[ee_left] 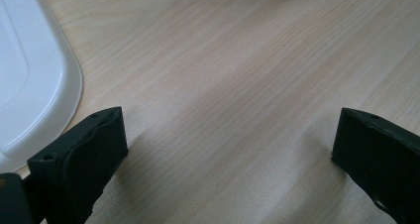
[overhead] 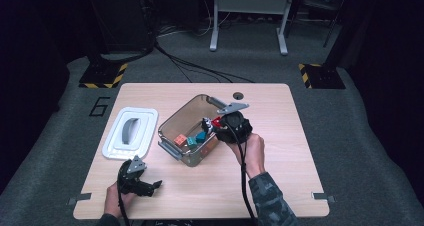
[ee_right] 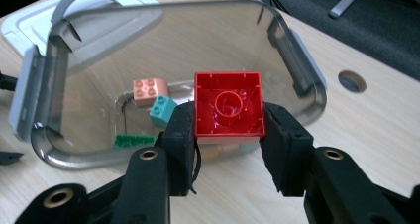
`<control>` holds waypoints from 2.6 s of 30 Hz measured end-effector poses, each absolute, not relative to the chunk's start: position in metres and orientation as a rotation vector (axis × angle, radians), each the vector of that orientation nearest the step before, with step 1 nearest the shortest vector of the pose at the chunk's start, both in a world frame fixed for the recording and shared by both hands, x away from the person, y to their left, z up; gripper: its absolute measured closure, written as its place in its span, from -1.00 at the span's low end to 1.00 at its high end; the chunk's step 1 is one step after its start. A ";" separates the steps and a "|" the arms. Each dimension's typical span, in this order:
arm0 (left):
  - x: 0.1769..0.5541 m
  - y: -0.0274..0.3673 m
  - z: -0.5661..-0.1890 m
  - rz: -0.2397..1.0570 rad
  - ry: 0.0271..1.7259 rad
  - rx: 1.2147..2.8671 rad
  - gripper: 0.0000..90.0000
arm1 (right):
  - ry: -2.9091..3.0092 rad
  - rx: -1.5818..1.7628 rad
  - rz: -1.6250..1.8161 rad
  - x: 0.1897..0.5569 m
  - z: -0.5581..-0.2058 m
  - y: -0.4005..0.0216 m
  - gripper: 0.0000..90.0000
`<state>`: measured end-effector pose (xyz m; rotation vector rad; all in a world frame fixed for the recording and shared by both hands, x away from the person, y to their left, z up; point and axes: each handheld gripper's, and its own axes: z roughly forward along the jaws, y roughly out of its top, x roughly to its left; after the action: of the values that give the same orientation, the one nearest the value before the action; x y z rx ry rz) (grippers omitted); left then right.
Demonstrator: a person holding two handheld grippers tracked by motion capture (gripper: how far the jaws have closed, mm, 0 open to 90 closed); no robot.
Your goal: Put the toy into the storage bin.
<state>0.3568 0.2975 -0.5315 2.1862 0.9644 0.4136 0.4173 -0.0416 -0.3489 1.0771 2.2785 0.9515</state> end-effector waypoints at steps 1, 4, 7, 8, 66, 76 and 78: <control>0.357 0.298 -0.531 0.413 0.964 2.186 -0.99 | 2.281 1.061 0.950 0.419 -0.347 -0.039 0.31; 0.357 0.298 -0.532 0.413 0.964 2.186 -0.99 | 2.294 1.014 0.938 0.426 -0.340 -0.030 0.31; 0.357 0.298 -0.531 0.417 0.962 2.189 -0.99 | 2.307 0.991 0.924 0.432 -0.337 -0.019 0.31; 0.357 0.298 -0.532 0.413 0.964 2.186 -0.99 | 2.319 0.991 0.921 0.434 -0.336 -0.016 0.31; 0.357 0.298 -0.532 0.414 0.965 2.186 -0.99 | 2.265 1.207 0.974 0.410 -0.393 -0.069 -1.00; 0.357 0.298 -0.532 0.414 0.965 2.186 -0.99 | 2.212 1.328 0.945 0.402 -0.436 -0.102 -1.00; 0.357 0.298 -0.532 0.414 0.965 2.186 -0.99 | 2.198 1.353 0.933 0.400 -0.447 -0.107 -1.00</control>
<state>0.3567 0.2975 -0.5315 2.1857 0.9647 0.4136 0.4003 -0.1070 -0.4475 1.3532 2.1983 0.9329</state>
